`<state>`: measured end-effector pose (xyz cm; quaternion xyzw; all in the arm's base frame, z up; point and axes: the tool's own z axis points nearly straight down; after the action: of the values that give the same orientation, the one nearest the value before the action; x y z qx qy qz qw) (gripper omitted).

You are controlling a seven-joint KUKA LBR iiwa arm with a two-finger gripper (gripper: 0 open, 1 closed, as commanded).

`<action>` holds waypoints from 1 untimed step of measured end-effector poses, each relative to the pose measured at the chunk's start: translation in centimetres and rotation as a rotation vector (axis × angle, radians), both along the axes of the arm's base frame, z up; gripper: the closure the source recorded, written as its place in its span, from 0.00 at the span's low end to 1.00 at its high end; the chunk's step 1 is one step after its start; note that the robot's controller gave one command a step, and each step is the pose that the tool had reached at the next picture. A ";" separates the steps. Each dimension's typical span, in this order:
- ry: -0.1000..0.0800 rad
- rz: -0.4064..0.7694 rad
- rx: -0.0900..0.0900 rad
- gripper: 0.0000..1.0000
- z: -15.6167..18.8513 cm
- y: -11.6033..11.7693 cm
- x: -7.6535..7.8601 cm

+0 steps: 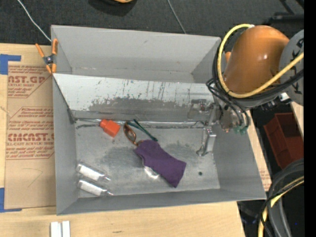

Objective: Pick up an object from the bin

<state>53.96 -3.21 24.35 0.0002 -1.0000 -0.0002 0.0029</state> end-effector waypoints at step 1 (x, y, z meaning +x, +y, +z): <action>-0.008 0.000 -0.001 0.00 0.4 0.0 0.1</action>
Offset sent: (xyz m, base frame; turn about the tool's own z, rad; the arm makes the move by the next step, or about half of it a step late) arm 0.0144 -0.0156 -0.0885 -0.2404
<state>54.11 -3.22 24.80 0.0004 -1.0000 0.0001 -0.0012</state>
